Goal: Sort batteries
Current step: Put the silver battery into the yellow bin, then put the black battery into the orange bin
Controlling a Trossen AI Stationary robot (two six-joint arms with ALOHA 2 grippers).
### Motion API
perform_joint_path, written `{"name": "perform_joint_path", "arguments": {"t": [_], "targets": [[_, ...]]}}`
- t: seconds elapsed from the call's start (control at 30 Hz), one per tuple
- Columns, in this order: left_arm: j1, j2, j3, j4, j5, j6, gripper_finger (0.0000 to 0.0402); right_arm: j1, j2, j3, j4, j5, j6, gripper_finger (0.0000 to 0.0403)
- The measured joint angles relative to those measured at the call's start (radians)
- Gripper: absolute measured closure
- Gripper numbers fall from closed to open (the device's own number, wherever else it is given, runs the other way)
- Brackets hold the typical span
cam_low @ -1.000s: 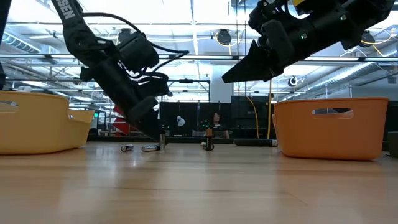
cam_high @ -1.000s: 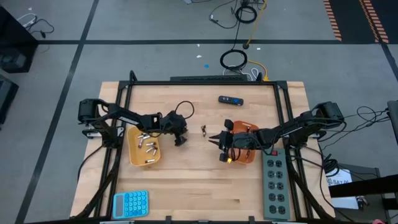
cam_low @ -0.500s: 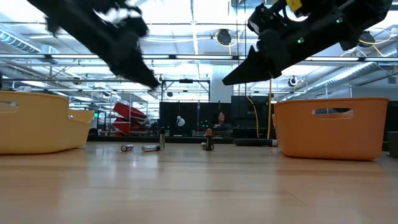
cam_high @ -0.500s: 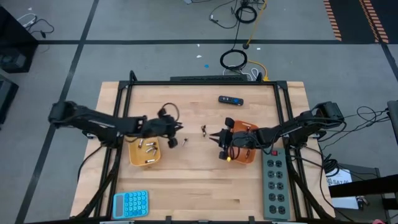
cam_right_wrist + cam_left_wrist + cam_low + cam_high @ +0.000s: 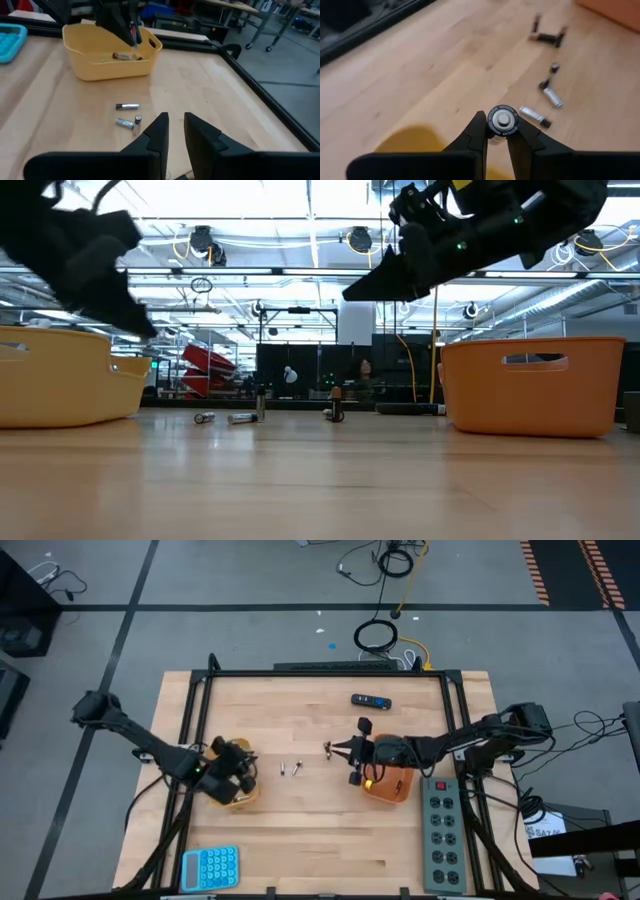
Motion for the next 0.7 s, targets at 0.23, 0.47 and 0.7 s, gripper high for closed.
{"name": "perform_joint_path", "arguments": {"t": [0.23,0.47,0.7], "targets": [[-0.067,0.001,-0.005,-0.244,0.001,-0.384,0.0351,-0.026,0.000,0.000,0.007,-0.006,-0.035,0.0349],[-0.068,0.017,-0.005,-0.325,0.086,-0.557,0.0322,-0.033,0.000,0.000,0.006,-0.032,-0.031,0.0349],[-0.073,0.022,-0.001,-0.322,0.117,-0.517,0.0157,-0.019,0.000,0.000,-0.064,-0.028,0.045,0.0349]]}}
